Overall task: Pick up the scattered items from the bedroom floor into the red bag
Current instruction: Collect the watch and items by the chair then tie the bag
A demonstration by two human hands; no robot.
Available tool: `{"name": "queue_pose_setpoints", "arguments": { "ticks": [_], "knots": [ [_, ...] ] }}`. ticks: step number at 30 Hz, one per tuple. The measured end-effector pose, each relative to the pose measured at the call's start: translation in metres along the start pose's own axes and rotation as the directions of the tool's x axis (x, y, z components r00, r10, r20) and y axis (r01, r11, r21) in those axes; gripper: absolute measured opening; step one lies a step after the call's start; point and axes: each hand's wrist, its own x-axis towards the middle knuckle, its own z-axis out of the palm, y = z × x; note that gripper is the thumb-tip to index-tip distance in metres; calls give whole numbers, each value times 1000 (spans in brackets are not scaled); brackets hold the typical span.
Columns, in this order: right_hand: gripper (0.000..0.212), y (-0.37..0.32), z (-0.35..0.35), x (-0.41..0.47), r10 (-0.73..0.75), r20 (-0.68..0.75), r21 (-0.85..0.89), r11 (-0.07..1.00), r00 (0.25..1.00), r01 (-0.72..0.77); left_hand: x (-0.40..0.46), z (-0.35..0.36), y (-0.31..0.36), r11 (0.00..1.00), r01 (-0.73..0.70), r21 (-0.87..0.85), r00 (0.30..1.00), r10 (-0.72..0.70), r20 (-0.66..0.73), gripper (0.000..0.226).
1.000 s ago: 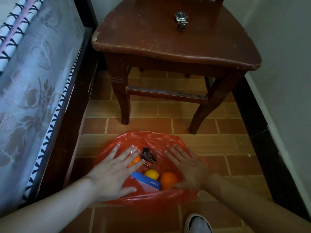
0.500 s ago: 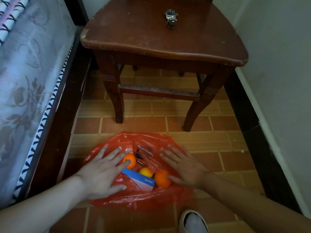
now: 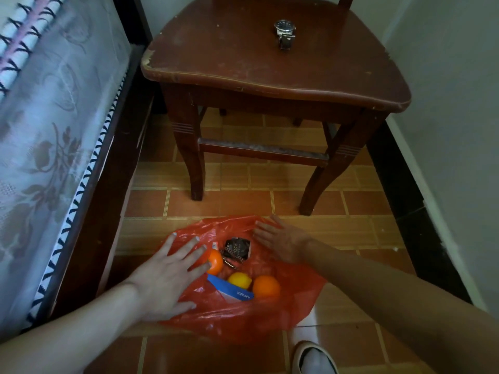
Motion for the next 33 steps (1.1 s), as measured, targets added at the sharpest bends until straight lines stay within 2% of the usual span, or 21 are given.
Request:
{"name": "queue_pose_setpoints", "arguments": {
  "ticks": [3,5,8,11,15,19,22,24,26,28,30,33],
  "knots": [
    [67,9,6,-4,38,45,12,999,998,-39,-1,0,-3,1000,17,-15,1000,-17,10,85],
    [65,8,3,-7,42,22,62,997,999,-44,0,-2,-5,998,28,-54,999,-29,-20,83],
    [62,-3,-7,-19,49,-150,204,979,988,-18,1,-10,-7,992,28,-120,995,-40,-95,79],
    [60,-14,-27,-35,115,-325,334,943,939,0,2,-28,-8,976,22,-218,979,-65,-195,76],
    [61,-6,-76,-58,268,-444,456,889,855,-42,0,-58,-15,953,31,-301,935,-134,-329,74],
    [60,19,-145,-86,371,-627,471,881,685,-46,-6,-84,-30,937,79,-339,878,-227,-422,71],
    [53,38,-195,-109,368,-783,423,906,501,-4,-14,-103,-44,920,110,-375,814,-300,-497,70],
    [51,55,-225,-122,383,-835,408,913,396,-23,-19,-114,-52,891,100,-442,766,-352,-538,71],
    [53,77,-254,-128,446,-832,439,893,329,-99,-25,-123,-58,868,71,-492,718,-387,-579,69],
    [58,105,-277,-125,555,-772,518,832,310,-198,-30,-128,-62,862,51,-504,684,-398,-612,67],
    [63,135,-292,-118,666,-668,615,745,332,-258,-34,-129,-64,859,43,-511,669,-404,-624,66],
    [63,172,-302,-104,754,-506,710,640,418,-295,-37,-128,-61,859,44,-511,672,-403,-621,65]
  ]
}}
